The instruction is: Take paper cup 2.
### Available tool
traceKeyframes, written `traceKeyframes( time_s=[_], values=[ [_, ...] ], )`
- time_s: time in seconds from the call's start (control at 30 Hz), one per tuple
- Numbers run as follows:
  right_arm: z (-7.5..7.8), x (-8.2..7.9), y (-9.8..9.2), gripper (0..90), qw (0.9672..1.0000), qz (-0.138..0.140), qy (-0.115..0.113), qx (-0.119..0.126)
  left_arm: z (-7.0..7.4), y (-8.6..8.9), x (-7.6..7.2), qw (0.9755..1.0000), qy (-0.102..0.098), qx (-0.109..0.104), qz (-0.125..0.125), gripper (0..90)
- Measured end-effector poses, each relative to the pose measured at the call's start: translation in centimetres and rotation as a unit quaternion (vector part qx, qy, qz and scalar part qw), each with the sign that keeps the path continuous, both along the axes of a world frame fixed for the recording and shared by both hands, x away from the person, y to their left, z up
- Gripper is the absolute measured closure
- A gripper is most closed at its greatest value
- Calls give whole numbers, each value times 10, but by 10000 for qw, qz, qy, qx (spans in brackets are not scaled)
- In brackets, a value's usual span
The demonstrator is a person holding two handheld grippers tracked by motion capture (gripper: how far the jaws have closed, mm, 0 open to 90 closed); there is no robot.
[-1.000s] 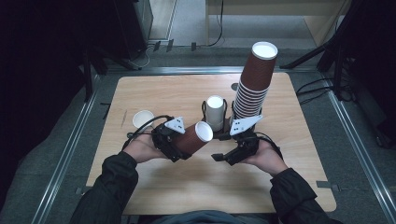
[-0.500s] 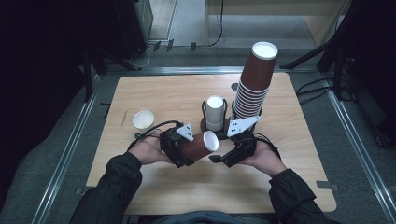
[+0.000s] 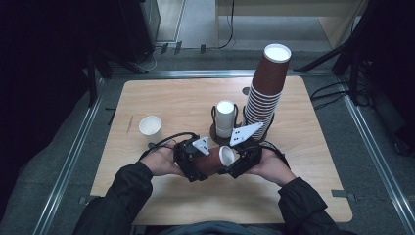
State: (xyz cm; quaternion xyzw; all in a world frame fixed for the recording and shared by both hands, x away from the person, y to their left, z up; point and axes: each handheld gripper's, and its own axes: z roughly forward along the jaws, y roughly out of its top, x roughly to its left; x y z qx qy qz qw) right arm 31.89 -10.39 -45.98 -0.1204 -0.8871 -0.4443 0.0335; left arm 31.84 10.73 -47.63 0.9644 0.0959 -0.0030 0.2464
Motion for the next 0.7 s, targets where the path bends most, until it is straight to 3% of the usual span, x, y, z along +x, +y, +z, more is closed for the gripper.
traceKeyframes(
  time_s=[0.43,0.6,0.7],
  values=[
    [1,-4,4,215,9996,242,-78,-95,-1,-1,-2,9999,3,6,-121,85],
    [2,-5,4,213,9996,236,-105,-63,0,0,-3,9999,-31,-69,-94,65],
    [4,-5,2,212,9997,215,-130,-29,3,1,-2,9998,66,-178,-5,25]
  ],
)
